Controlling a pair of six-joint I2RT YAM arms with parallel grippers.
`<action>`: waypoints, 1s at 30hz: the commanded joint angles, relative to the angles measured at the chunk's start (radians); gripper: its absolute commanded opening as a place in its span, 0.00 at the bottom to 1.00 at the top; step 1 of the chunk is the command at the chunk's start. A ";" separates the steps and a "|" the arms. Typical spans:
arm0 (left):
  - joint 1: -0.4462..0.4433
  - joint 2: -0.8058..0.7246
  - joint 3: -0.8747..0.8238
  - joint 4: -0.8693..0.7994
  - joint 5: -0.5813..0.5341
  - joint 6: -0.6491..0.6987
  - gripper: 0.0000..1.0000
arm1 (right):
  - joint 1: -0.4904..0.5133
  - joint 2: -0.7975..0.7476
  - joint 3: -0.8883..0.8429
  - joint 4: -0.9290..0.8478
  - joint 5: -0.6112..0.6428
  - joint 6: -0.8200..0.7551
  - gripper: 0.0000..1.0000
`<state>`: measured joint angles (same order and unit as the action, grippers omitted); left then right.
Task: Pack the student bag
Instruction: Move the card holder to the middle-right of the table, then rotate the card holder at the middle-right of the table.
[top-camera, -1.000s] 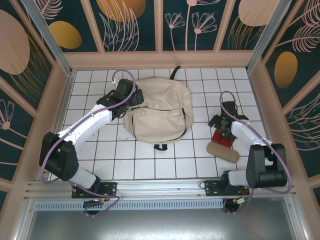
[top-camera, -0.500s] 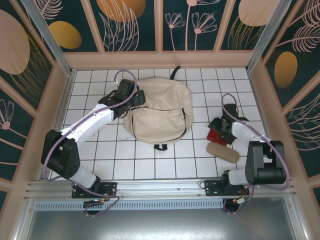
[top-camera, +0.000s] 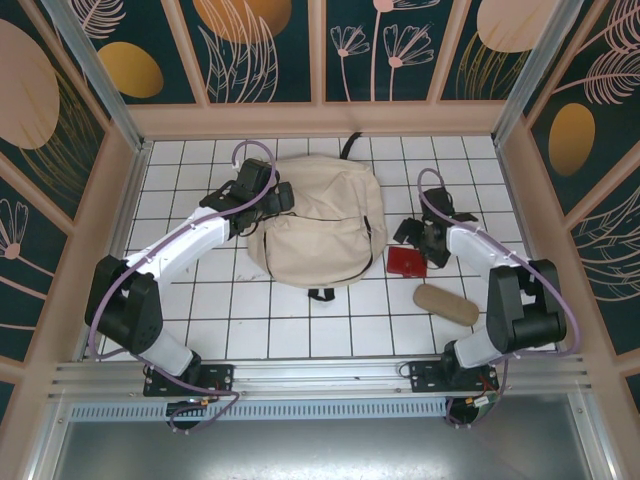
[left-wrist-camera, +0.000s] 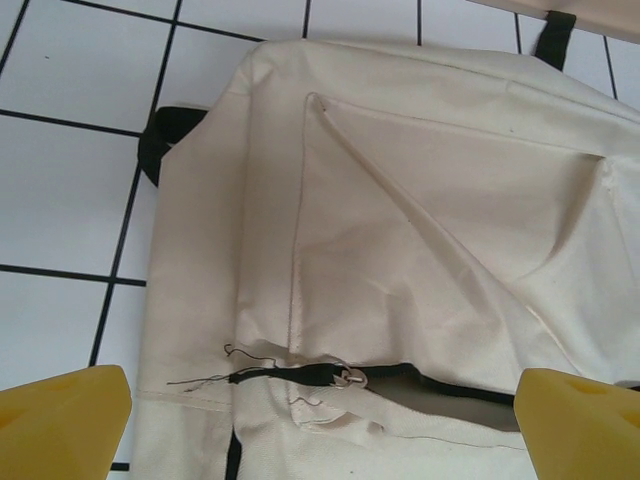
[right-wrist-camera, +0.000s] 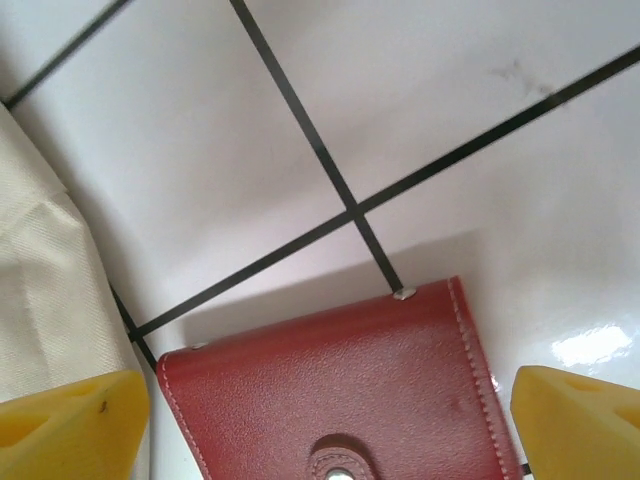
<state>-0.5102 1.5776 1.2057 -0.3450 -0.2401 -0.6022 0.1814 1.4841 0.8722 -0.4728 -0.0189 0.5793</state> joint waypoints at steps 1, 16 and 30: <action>0.005 0.015 -0.005 0.033 0.052 0.015 0.98 | -0.047 0.020 0.002 0.011 -0.086 -0.096 0.89; -0.004 -0.005 -0.029 0.081 0.213 -0.027 0.98 | -0.022 0.179 0.098 0.026 -0.162 -0.179 0.92; -0.092 -0.002 -0.031 0.143 0.271 -0.079 0.99 | 0.053 0.031 -0.071 -0.033 -0.290 -0.107 0.92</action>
<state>-0.5797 1.5784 1.1835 -0.2394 0.0013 -0.6521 0.2131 1.5608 0.8349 -0.4698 -0.2245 0.4400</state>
